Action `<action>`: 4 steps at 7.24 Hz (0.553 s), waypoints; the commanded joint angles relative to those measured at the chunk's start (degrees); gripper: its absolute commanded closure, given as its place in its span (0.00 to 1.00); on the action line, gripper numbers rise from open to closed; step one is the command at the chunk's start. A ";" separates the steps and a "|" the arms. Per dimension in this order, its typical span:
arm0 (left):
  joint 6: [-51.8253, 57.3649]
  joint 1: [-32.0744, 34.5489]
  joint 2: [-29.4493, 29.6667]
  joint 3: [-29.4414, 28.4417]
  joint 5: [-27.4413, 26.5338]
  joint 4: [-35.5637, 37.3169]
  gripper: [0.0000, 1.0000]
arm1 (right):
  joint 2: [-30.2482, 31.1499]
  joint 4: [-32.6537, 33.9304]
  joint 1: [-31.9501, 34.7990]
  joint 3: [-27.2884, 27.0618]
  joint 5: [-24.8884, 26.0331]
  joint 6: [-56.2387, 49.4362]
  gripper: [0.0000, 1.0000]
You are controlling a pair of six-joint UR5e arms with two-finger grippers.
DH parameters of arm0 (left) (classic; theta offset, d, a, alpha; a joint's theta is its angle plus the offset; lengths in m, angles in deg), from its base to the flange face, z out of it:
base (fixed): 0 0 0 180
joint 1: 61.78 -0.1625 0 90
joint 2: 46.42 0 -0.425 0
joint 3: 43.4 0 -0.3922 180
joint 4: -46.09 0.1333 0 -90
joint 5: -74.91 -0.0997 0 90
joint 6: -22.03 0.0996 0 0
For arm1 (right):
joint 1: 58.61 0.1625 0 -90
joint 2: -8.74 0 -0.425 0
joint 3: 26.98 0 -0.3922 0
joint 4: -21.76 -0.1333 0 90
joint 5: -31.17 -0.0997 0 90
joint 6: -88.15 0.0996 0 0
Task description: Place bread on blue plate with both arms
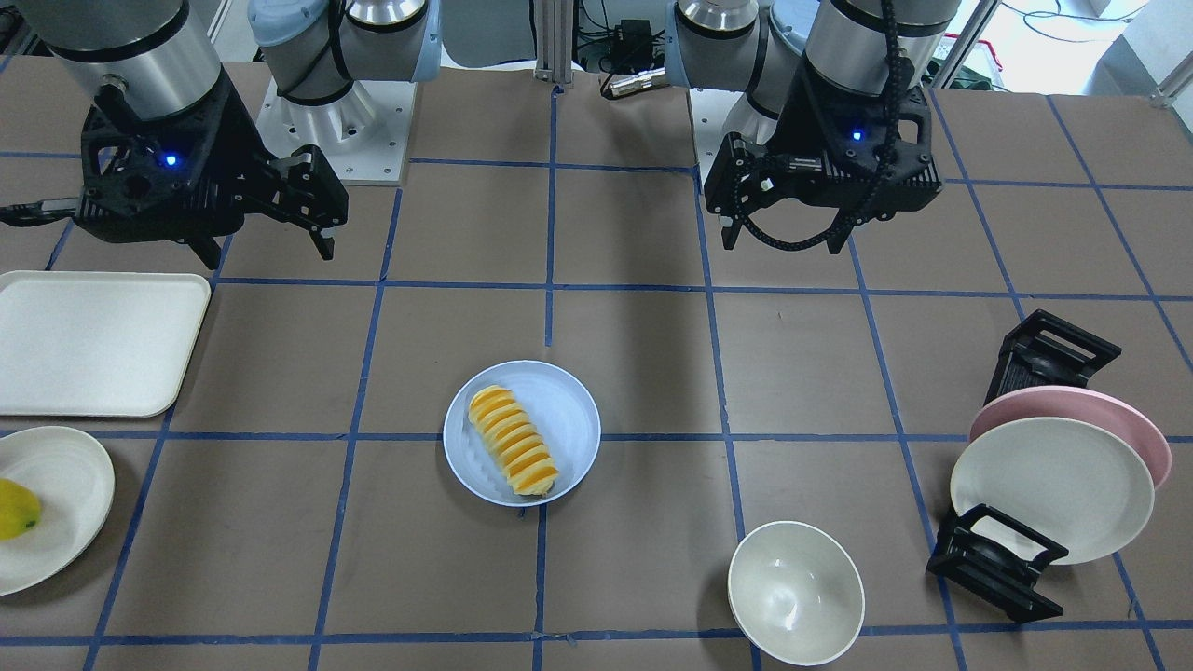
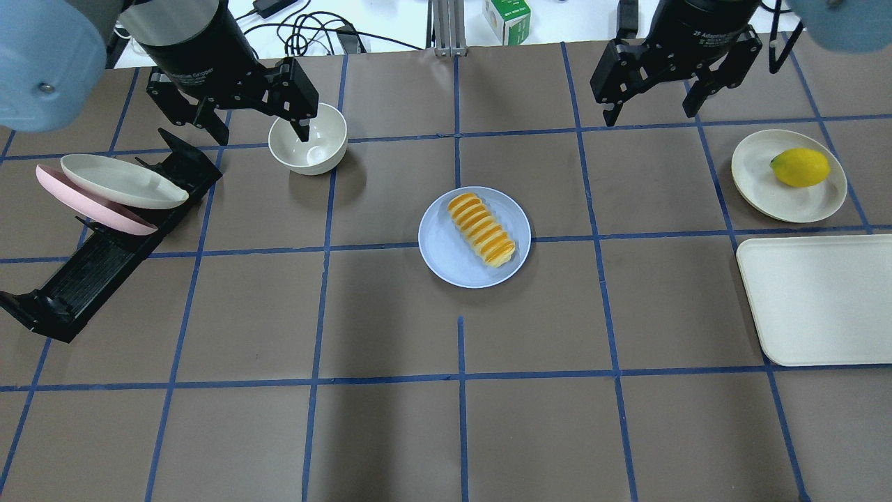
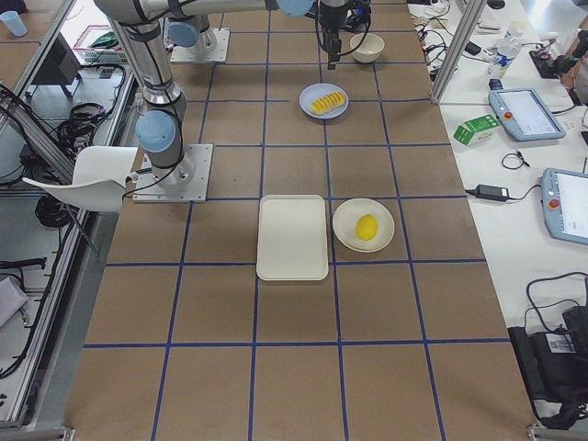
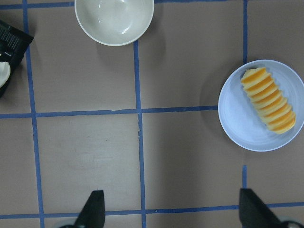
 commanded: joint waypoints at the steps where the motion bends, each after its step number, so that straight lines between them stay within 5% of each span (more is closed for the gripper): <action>1: -0.30 -0.28 -0.27 -0.30 -0.27 0.27 0.00 | -0.44 -0.46 -0.07 -0.14 -0.42 3.57 0.00; 4: -0.12 -0.19 -1.07 0.31 -0.62 0.18 0.00 | -0.44 0.24 -0.16 -0.48 -0.68 3.49 0.00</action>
